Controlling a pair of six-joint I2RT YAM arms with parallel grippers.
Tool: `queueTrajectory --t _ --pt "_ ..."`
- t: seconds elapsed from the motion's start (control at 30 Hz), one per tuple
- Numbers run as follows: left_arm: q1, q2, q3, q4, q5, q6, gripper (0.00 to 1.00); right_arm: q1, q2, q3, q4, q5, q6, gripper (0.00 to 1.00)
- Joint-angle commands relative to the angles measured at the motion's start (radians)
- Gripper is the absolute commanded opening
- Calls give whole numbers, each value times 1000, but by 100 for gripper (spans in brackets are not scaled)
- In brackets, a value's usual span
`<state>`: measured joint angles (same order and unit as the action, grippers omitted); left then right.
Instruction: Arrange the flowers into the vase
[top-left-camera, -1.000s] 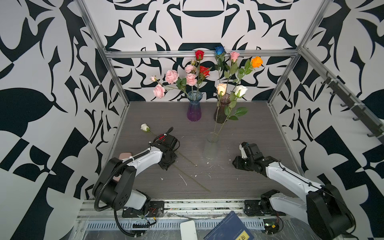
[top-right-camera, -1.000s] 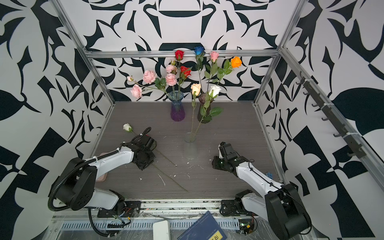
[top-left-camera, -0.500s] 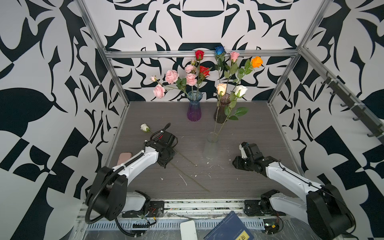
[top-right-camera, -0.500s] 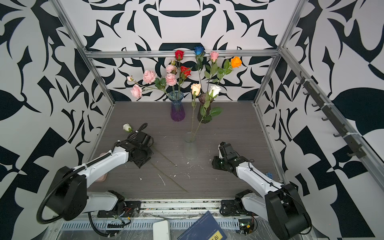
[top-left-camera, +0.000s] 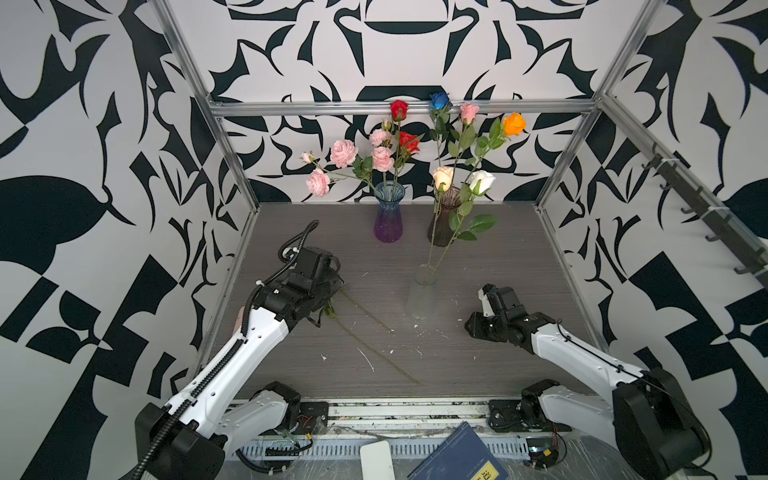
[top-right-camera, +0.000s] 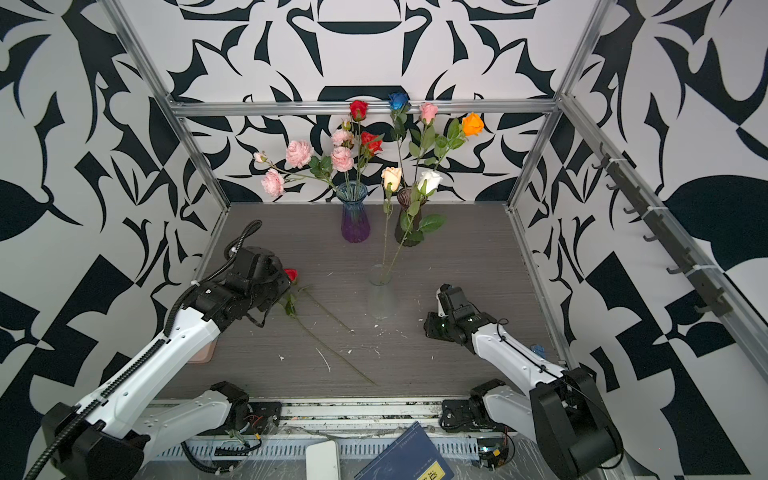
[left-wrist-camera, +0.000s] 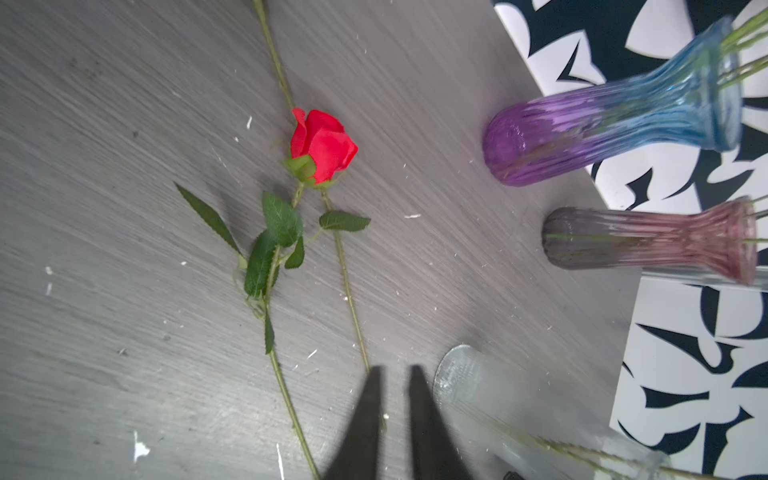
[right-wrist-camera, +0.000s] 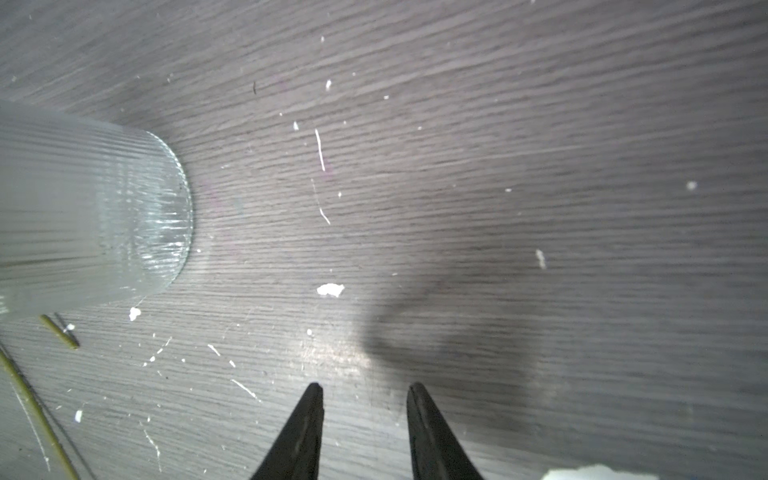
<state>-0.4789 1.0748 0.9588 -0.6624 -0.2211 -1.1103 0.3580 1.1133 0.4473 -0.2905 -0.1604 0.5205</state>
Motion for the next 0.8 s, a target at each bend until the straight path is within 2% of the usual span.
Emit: queueTrajectory --t 0.0,0.1,0.17,0.27,0.33,0.6,0.63,0.7,0.77 --pt "3 48 -41 -32 62 2 51 6 -20 -2 -10 9 -2 38" --pt "3 88 -81 -11 90 -14 62 6 -23 -4 -9 10 -2 38" --pt "3 113 -102 1 95 -15 74 6 -21 -2 -10 9 -2 38" --pt "3 151 -110 5 98 -1 80 6 -20 -2 -10 9 -2 38" --pt "3 171 -116 6 101 9 100 6 -20 -2 -9 9 -2 38" --pt "2 187 -184 40 133 -11 99 7 -23 -3 -7 9 -2 38" --pt "2 189 -193 42 139 -15 92 7 -23 -4 -9 10 -2 38" --pt "2 190 -215 43 141 -45 71 7 -26 -4 -10 10 -2 38" --pt "2 190 -246 61 148 -89 62 7 -30 -5 -10 11 -2 38"
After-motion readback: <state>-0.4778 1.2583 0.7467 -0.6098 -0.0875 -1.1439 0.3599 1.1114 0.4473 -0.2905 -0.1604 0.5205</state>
